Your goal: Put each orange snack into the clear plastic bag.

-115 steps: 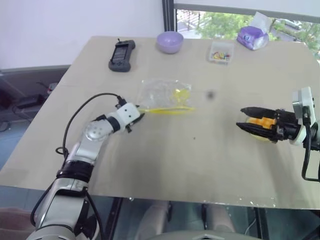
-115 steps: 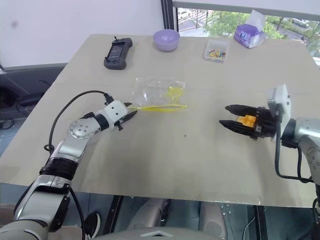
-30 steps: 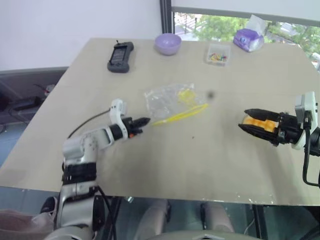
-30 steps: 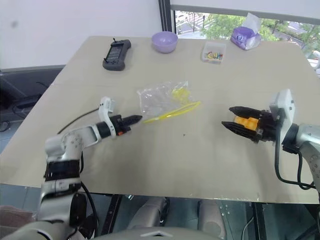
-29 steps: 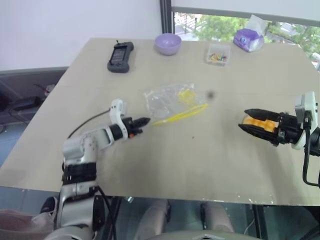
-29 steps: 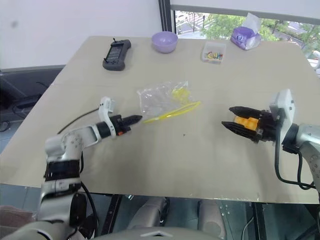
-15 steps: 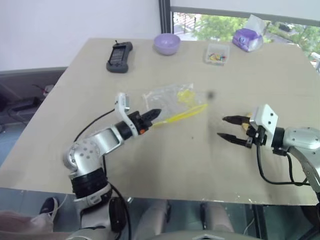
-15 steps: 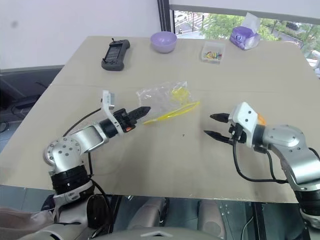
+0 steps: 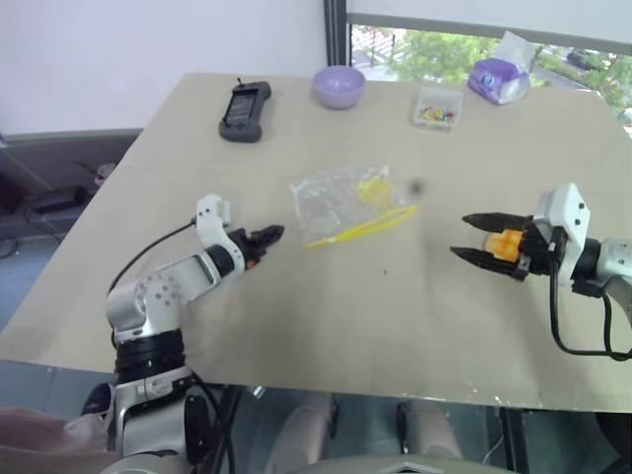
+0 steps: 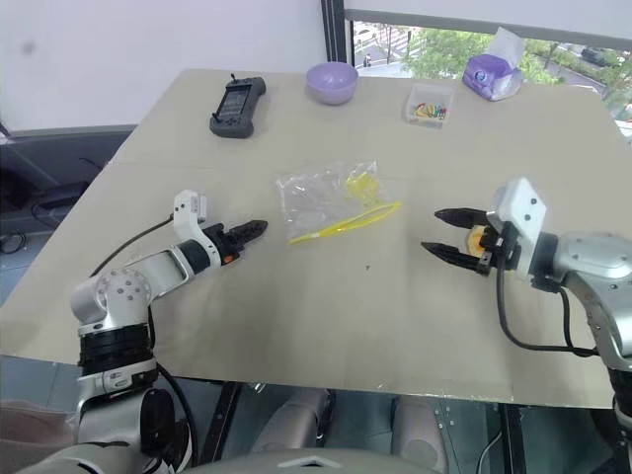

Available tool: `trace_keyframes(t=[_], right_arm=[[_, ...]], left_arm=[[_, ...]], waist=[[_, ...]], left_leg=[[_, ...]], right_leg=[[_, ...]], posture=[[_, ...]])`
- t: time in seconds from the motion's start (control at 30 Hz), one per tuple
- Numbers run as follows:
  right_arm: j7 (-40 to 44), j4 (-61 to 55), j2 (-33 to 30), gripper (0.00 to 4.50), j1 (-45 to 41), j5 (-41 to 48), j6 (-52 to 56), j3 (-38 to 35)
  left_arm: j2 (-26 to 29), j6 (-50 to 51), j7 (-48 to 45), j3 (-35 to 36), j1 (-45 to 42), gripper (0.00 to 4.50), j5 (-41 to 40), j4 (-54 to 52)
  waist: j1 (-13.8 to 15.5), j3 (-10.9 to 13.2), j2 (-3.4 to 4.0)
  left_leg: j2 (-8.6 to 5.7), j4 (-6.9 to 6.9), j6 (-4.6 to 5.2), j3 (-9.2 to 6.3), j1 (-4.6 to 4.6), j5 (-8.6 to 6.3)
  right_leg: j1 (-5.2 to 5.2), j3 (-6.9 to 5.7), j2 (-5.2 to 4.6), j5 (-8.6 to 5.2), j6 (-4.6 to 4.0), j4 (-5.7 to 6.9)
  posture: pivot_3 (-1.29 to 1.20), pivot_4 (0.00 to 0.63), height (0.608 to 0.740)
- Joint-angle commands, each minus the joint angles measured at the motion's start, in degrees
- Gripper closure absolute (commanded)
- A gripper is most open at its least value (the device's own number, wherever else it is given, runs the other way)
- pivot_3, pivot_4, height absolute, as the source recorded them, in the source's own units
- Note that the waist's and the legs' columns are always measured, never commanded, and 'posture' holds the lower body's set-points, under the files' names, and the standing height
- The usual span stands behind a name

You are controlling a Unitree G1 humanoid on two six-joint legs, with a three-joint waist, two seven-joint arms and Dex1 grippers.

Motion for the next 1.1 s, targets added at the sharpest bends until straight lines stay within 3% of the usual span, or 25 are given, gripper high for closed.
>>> trace_keyframes(t=[0.03, 0.17, 0.47, 0.97, 1.07, 1.1], right_arm=[[0.4, -1.5, -0.8, 1.88, -0.4, 0.7, 0.2, -1.4], [0.1, -1.9, -0.7, 1.88, -0.3, 0.7, 0.3, -1.3], [-0.3, -2.6, -0.4, 1.88, 0.2, 0.7, 0.7, -1.4], [-0.8, -2.5, 0.1, 1.88, -0.3, 0.2, 0.3, -1.1], [-0.7, -2.5, 0.0, 1.88, -0.3, 0.3, 0.4, -1.2], [-0.8, -2.5, 0.0, 1.88, -0.5, 0.3, 0.4, -1.2]], left_arm=[[-2.2, -0.6, -0.3, 2.8, -2.6, 2.25, -3.7, 1.5], [-4.0, 0.6, 1.6, 6.0, -5.0, 2.25, -6.6, 4.9], [-6.8, 0.1, 3.3, 2.1, -7.4, 2.25, -4.5, 9.7], [-5.3, -4.8, 5.8, -13.0, -14.3, 2.25, 12.5, 23.9], [-5.4, -4.5, 6.8, -12.5, -14.7, 3.12, 13.5, 25.7], [-5.5, -4.4, 6.9, -12.0, -14.9, 3.67, 13.5, 26.3]], waist=[[0.0, 0.0, -0.01], [-0.2, 0.0, -0.06], [0.1, 0.0, -0.08], [0.1, -0.3, 0.03], [0.1, -0.4, 0.07], [0.1, -0.4, 0.08]], left_leg=[[0.0, 0.0, 0.0, 0.01, -0.01, 0.0], [0.0, 0.0, 0.0, 0.02, -0.02, 0.0], [-0.02, 0.01, 0.0, 0.0, -0.03, 0.0], [-0.04, 0.02, 0.0, 0.04, 0.19, 0.0], [-0.04, -0.02, 0.03, 0.08, 0.51, -0.01], [-0.04, -0.12, 0.24, 0.12, 0.77, -0.14]], right_leg=[[0.0, 0.0, 0.0, 0.0, 0.0, 0.0], [-0.01, 0.0, -0.02, 0.0, 0.0, -0.01], [0.0, -0.02, -0.02, 0.0, 0.0, 0.0], [0.16, -0.01, -0.02, 0.0, 0.01, 0.08], [0.46, 0.02, -0.02, -0.01, 0.03, 0.07], [0.67, 0.05, -0.02, -0.02, 0.04, 0.02]], posture=[[0.0, 0.15, 0.74], [0.0, 0.15, 0.74], [0.0, 0.15, 0.74], [0.0, 0.15, 0.74], [0.0, 0.15, 0.74], [0.0, 0.15, 0.74]])
